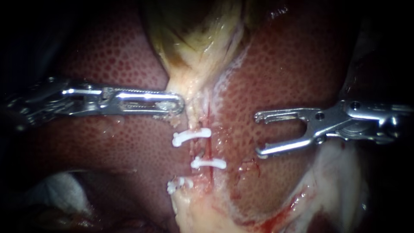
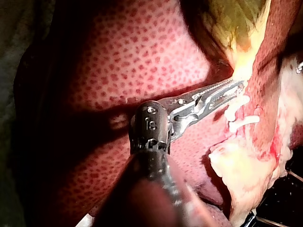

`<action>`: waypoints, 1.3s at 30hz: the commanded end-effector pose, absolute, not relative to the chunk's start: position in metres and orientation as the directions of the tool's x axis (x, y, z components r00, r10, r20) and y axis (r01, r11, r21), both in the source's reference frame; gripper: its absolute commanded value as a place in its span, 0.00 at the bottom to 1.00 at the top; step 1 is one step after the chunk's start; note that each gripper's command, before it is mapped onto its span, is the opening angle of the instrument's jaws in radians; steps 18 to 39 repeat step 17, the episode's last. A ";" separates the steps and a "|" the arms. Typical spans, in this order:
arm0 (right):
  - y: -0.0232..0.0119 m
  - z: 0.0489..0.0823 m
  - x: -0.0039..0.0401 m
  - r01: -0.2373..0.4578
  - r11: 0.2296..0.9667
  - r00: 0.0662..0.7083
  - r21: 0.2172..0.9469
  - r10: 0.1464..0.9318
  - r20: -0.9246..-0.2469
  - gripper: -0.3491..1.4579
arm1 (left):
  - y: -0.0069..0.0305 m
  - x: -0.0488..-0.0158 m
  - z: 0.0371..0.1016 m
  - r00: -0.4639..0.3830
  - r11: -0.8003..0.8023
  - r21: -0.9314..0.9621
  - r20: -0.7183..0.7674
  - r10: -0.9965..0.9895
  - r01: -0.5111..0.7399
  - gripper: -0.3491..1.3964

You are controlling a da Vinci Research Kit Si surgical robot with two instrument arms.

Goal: Going back first clip right tube

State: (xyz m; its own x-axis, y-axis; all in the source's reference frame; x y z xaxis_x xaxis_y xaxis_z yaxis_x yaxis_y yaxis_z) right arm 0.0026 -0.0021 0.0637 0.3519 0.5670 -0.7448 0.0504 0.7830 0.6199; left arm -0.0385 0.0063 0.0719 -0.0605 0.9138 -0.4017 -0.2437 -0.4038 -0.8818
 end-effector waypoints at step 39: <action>-0.0022 0.0635 0.0026 0.058 0.793 0.351 0.607 0.553 -0.756 0.47 | 0.0063 -0.0393 0.0721 -0.063 -0.405 -0.881 -0.402 0.913 -0.244 0.00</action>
